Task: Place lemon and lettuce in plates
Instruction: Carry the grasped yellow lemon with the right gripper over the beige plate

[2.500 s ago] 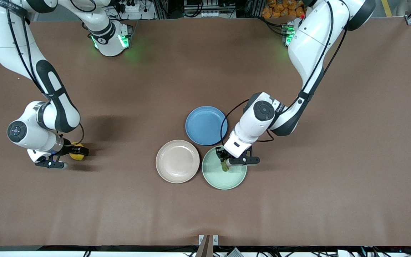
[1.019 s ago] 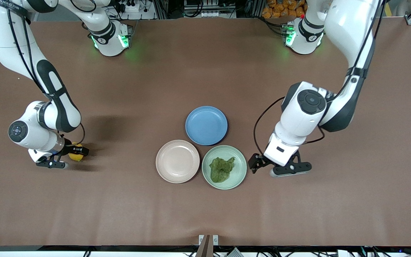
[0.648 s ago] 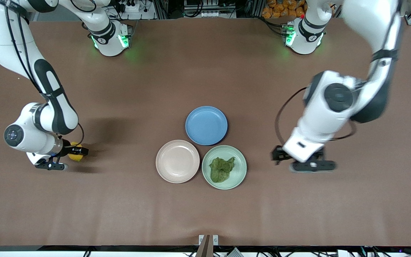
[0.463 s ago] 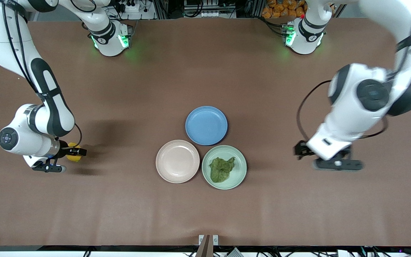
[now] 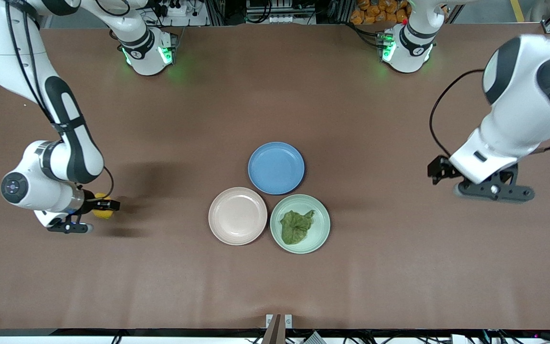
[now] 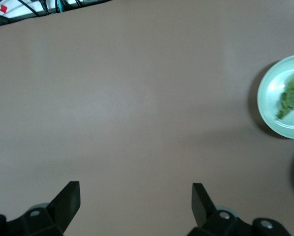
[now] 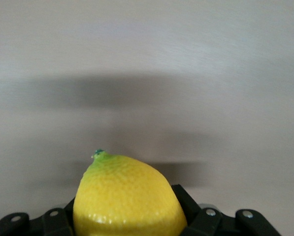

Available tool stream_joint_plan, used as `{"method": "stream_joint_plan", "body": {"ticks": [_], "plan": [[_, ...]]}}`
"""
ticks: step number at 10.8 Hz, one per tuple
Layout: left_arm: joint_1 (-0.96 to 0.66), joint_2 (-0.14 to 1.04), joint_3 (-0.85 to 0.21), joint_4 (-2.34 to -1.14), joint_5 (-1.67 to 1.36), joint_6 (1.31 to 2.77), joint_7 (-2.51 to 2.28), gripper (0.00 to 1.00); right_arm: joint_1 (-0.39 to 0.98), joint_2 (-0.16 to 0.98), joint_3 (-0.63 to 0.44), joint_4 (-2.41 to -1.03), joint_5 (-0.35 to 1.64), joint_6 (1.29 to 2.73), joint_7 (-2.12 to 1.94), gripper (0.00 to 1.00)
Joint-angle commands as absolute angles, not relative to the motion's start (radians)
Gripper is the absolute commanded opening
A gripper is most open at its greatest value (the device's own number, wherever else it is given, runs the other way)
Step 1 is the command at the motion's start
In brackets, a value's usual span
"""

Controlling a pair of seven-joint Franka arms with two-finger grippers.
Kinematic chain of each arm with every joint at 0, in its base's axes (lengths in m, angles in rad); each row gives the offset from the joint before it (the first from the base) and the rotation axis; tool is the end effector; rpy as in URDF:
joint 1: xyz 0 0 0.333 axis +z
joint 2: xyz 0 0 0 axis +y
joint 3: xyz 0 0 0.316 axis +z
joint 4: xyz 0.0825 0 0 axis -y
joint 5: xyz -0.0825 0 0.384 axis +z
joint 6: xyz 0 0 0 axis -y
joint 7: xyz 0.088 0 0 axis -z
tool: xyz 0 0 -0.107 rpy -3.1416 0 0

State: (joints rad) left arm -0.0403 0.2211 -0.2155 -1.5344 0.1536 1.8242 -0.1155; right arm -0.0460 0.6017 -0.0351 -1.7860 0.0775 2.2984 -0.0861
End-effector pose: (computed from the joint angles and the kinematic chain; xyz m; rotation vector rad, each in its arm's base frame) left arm 0.6223 -0.1366 0.5364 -3.0399 0.2537 -0.1402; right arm 0.6462 -0.0493 0.2091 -3.0954 0.0679 0.1321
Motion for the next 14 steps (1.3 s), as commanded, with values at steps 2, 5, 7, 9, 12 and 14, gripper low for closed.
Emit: {"method": "stream_joint_plan", "body": {"ticks": [2,5,7,9,12,14], "plan": [[0.012,0.062,-0.224,-1.650,0.018,1.801,-0.094,1.00,0.033,0.581,-0.035,-1.735,0.095,2.235,-0.033,0.39],[0.066,0.009,-0.227,-1.681,-0.072,1.801,-0.092,1.00,0.116,0.581,-0.037,-1.688,0.095,2.194,0.127,0.39],[0.077,-0.020,-0.224,-1.678,-0.072,1.777,-0.094,1.00,0.165,0.581,-0.035,-1.666,0.095,2.192,0.205,0.39],[0.083,-0.038,-0.221,-1.678,-0.072,1.766,-0.089,1.00,0.221,0.581,-0.035,-1.629,0.098,2.154,0.244,0.39],[0.084,-0.060,-0.219,-1.681,-0.072,1.764,-0.087,1.00,0.290,0.589,-0.035,-1.569,0.101,2.120,0.273,0.39],[0.083,-0.067,-0.219,-1.683,-0.072,1.756,-0.089,1.00,0.310,0.595,-0.034,-1.559,0.145,2.125,0.270,0.39]]}}
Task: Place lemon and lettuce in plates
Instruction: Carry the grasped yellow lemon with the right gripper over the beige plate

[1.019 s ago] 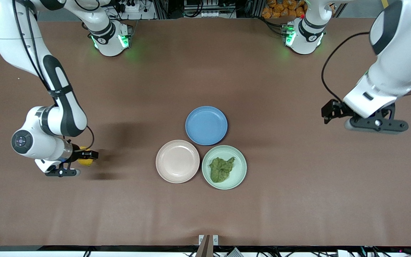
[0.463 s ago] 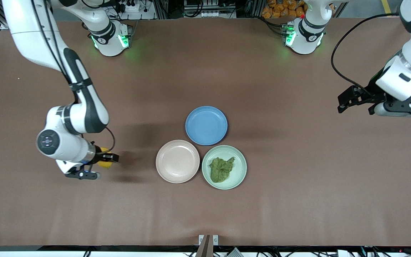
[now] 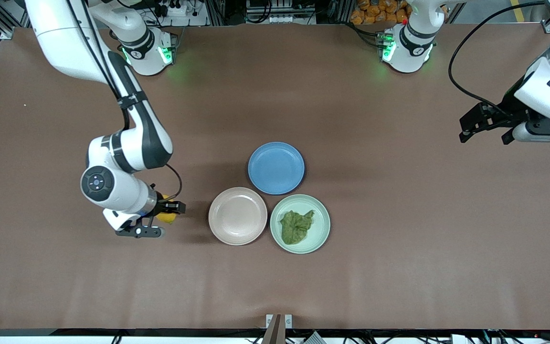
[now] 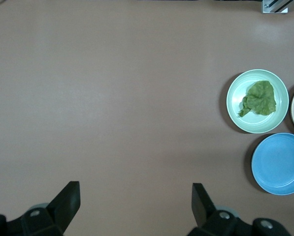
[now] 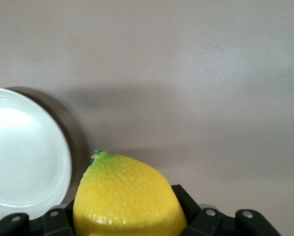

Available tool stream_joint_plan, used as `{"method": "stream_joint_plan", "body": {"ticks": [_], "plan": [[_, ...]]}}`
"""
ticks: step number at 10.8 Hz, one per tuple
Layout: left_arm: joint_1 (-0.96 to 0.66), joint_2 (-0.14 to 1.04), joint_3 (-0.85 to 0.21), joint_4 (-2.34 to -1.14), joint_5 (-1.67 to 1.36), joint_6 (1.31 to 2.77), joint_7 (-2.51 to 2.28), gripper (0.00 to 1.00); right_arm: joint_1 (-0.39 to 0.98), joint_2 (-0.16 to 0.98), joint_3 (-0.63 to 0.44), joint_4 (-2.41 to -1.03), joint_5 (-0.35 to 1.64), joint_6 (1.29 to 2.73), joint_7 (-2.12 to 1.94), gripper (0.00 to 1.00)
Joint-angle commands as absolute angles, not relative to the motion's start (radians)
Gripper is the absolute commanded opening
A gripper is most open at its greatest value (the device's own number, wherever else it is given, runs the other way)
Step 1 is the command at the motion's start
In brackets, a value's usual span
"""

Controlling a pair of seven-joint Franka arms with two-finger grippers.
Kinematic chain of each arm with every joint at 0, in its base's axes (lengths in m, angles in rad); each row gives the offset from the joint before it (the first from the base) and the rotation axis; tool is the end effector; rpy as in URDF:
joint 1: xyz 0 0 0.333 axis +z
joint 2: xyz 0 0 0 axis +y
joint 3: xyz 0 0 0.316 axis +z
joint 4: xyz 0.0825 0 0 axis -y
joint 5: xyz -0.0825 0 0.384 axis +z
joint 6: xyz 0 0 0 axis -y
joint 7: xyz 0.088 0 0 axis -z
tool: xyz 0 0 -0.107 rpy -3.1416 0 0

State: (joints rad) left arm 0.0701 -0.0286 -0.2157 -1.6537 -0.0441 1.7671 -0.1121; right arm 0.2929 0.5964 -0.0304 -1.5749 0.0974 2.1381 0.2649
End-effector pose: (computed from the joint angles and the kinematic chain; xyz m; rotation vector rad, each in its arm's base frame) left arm 0.5570 -0.0873 0.6190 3.0787 -0.0436 0.2087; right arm 0.6681 0.1868 0.2896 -3.0863 0.0789 0.0745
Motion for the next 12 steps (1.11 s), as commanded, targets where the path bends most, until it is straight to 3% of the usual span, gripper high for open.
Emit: {"method": "stream_joint_plan", "body": {"ticks": [1,6,10,12], "plan": [[0.083,-0.067,-0.219,-1.683,-0.072,1.756,-0.090,1.00,0.330,0.601,-0.034,-1.557,0.164,2.132,0.271,0.39],[0.083,-0.067,-0.219,-1.684,-0.072,1.756,-0.089,1.00,0.422,0.701,-0.034,-1.439,0.193,2.157,0.279,0.39],[0.095,-0.066,-0.219,-1.681,-0.071,1.735,-0.087,1.00,0.491,0.759,-0.034,-1.437,0.195,2.365,0.281,0.40],[0.097,-0.069,-0.221,-1.680,-0.069,1.711,-0.087,1.00,0.497,0.787,-0.034,-1.436,0.195,2.390,0.282,0.40]]}}
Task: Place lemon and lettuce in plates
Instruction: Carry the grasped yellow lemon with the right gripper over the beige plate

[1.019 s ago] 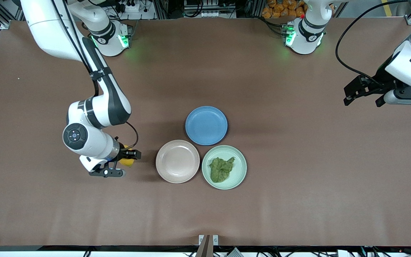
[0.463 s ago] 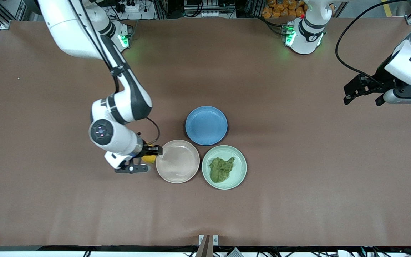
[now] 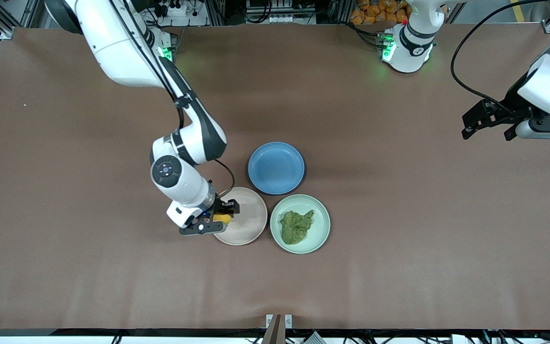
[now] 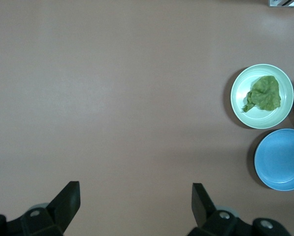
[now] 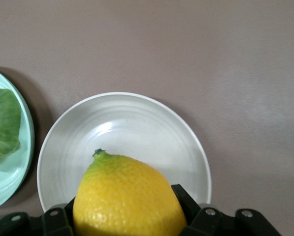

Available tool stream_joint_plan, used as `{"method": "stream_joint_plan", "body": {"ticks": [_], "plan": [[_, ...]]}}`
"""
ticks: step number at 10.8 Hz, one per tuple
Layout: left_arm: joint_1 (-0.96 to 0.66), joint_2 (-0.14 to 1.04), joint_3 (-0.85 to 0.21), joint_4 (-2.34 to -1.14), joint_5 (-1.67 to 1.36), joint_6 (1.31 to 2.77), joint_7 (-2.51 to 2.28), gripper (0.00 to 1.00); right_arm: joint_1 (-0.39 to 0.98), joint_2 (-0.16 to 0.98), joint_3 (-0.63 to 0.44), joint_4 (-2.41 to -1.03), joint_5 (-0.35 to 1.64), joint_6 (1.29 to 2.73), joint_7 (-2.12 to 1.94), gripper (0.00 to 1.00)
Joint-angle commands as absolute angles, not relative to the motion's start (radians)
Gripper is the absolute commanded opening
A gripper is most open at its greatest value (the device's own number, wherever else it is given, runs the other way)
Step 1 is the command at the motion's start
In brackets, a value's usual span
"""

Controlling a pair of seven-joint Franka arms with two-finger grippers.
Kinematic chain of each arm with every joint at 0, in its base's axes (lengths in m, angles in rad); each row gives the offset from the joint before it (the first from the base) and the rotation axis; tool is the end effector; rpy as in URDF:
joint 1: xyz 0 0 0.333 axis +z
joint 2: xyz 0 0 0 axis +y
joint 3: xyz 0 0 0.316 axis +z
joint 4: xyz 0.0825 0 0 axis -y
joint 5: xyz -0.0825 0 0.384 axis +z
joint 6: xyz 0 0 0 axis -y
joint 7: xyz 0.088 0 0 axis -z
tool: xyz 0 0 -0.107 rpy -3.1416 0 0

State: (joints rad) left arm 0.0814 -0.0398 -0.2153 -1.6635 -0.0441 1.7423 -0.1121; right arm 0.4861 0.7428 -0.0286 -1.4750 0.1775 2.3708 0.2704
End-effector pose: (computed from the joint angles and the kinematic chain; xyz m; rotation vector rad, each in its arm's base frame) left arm 0.5522 -0.0808 0.6178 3.0871 -0.0265 0.1738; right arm 0.6559 0.3296 0.2522 -2.9739 -0.1163 -0.1532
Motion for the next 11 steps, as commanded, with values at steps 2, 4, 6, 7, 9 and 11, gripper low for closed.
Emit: {"method": "stream_joint_plan", "body": {"ticks": [2,4,6,7,9,11], "plan": [[0.097,-0.068,-0.222,-1.675,-0.061,1.710,-0.087,1.00,0.509,0.804,-0.034,-1.437,0.195,2.428,0.282,0.43],[0.094,-0.067,-0.219,-1.677,-0.061,1.710,-0.086,1.00,0.509,0.814,-0.034,-1.437,0.193,2.431,0.279,0.52],[0.084,-0.067,-0.215,-1.677,-0.052,1.709,-0.087,1.00,0.511,0.819,-0.034,-1.437,0.192,2.434,0.279,0.87],[0.074,-0.067,-0.213,-1.675,-0.025,1.709,-0.086,1.00,0.511,0.819,-0.034,-1.437,0.187,2.433,0.278,1.00],[-0.007,-0.069,-0.122,-1.674,-0.015,1.706,-0.086,1.00,0.511,0.819,-0.034,-1.437,0.184,2.433,0.275,1.00],[-0.008,-0.067,-0.117,-1.674,-0.015,1.706,-0.087,1.00,0.509,0.819,-0.034,-1.437,0.186,2.433,0.276,1.00]]}}
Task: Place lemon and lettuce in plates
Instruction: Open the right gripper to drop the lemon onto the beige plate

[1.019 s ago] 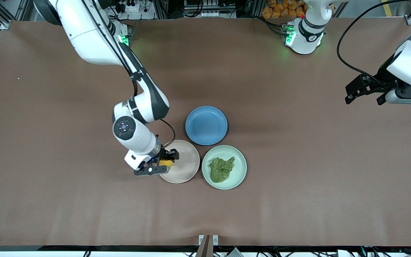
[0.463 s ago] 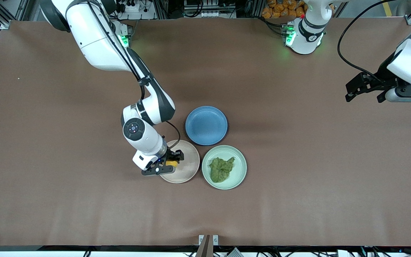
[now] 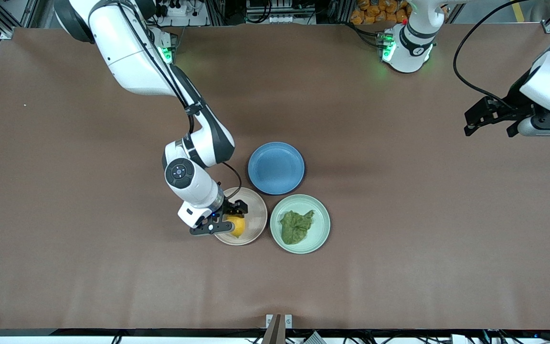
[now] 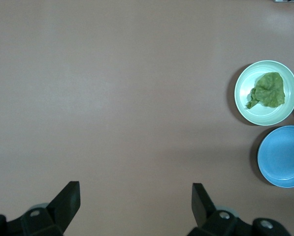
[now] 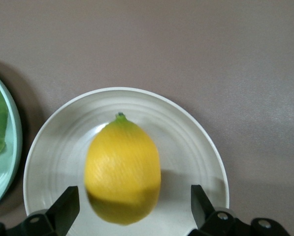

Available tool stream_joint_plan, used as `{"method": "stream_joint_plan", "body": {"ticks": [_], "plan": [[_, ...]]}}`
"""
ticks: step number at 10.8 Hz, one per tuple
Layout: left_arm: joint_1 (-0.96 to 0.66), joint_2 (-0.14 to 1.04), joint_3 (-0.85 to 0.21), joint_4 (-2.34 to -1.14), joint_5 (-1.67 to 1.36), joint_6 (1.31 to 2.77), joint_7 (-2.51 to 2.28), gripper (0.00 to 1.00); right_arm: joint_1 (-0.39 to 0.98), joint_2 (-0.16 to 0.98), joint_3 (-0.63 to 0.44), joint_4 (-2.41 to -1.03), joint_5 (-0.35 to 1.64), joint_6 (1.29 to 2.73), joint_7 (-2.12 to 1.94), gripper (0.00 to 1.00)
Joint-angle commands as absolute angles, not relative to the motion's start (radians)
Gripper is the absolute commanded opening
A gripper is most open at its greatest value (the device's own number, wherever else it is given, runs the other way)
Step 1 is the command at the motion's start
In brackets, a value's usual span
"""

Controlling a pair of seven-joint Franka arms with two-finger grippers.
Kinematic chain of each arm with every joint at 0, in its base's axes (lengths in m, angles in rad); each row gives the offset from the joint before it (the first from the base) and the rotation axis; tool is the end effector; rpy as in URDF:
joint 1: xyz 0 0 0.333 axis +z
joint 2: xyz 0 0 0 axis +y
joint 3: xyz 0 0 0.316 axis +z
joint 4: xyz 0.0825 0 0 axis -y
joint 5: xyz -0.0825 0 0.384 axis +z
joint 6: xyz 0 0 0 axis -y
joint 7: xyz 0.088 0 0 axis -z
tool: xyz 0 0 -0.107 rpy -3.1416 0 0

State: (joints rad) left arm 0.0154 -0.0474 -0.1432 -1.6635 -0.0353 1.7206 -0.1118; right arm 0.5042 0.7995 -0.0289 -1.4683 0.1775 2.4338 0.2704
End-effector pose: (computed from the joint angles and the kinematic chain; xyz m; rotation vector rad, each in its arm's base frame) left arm 0.5484 -0.0756 0.6201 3.0971 -0.0197 0.1548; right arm 0.6523 0.3409 0.2201 -2.9739 -0.1340 -0.1736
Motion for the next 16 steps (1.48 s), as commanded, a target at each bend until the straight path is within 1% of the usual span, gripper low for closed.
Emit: {"method": "stream_joint_plan", "body": {"ticks": [1,3,6,7,11,13,16], "plan": [[-0.005,-0.067,-0.118,-1.674,-0.017,1.706,-0.087,1.00,0.509,0.819,-0.034,-1.437,0.186,2.433,0.276,1.00],[0.035,-0.066,-0.161,-1.674,-0.017,1.706,-0.087,1.00,0.506,0.816,-0.035,-1.436,0.190,2.427,0.275,1.00],[0.038,-0.066,-0.164,-1.675,-0.017,1.706,-0.090,1.00,0.496,0.807,-0.034,-1.424,0.196,2.411,0.273,1.00],[0.040,-0.066,-0.164,-1.672,-0.017,1.706,-0.089,1.00,0.491,0.805,-0.034,-1.405,0.196,2.369,0.273,1.00],[0.040,-0.054,-0.164,-1.680,-0.017,1.706,-0.094,1.00,0.431,0.804,-0.032,-1.254,0.196,2.096,0.272,1.00],[0.046,-0.052,-0.164,-1.681,-0.015,1.706,-0.089,1.00,0.394,0.784,-0.037,-1.230,0.193,1.990,0.261,1.00],[0.046,-0.043,-0.164,-1.674,-0.014,1.712,-0.089,1.00,0.335,0.767,-0.037,-1.223,0.189,1.904,0.158,1.00]]}}
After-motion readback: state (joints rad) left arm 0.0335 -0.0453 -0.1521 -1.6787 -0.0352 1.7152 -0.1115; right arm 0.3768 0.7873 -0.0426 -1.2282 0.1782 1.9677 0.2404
